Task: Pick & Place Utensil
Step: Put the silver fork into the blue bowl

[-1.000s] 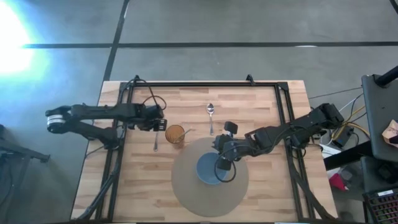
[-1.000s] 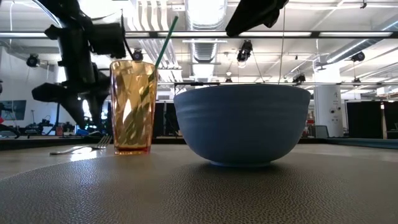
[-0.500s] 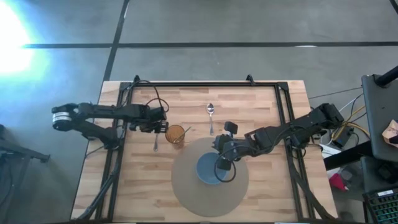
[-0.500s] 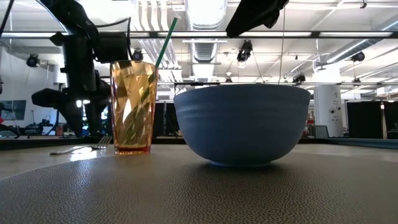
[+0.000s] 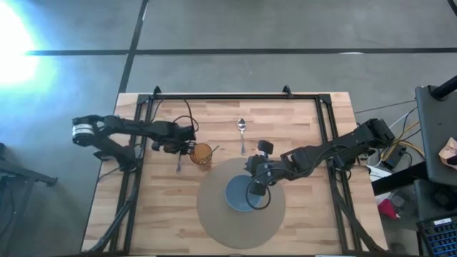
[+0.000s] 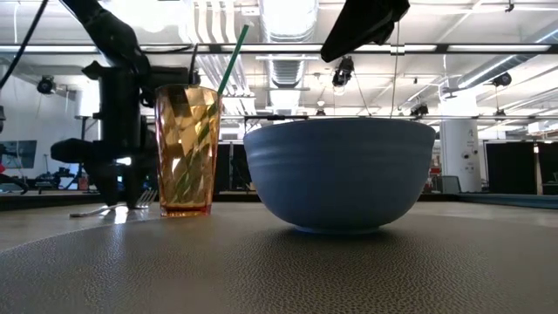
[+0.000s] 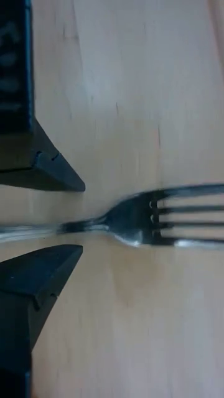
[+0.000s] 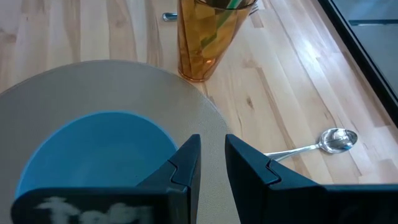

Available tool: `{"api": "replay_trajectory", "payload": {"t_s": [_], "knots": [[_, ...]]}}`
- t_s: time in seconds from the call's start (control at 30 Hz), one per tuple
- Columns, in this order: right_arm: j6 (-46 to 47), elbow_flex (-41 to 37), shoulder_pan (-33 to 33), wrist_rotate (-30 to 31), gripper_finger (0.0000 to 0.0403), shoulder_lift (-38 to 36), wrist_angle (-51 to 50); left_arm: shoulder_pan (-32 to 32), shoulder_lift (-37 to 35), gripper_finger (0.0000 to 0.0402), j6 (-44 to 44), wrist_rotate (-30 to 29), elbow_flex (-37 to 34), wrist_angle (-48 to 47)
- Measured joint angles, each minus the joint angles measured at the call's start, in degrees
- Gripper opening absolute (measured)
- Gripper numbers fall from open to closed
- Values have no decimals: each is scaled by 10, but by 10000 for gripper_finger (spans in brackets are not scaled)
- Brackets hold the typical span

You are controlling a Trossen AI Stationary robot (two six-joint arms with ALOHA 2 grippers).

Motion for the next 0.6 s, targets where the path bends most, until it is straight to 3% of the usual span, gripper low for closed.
{"api": "replay_trajectory", "payload": {"t_s": [0.27,0.6], "knots": [[0,0,0,0,68,0,1,0,18,137,13,-6,2,0],[0,0,0,0,68,0,1,0,19,32,53,-37,1,-5]]}}
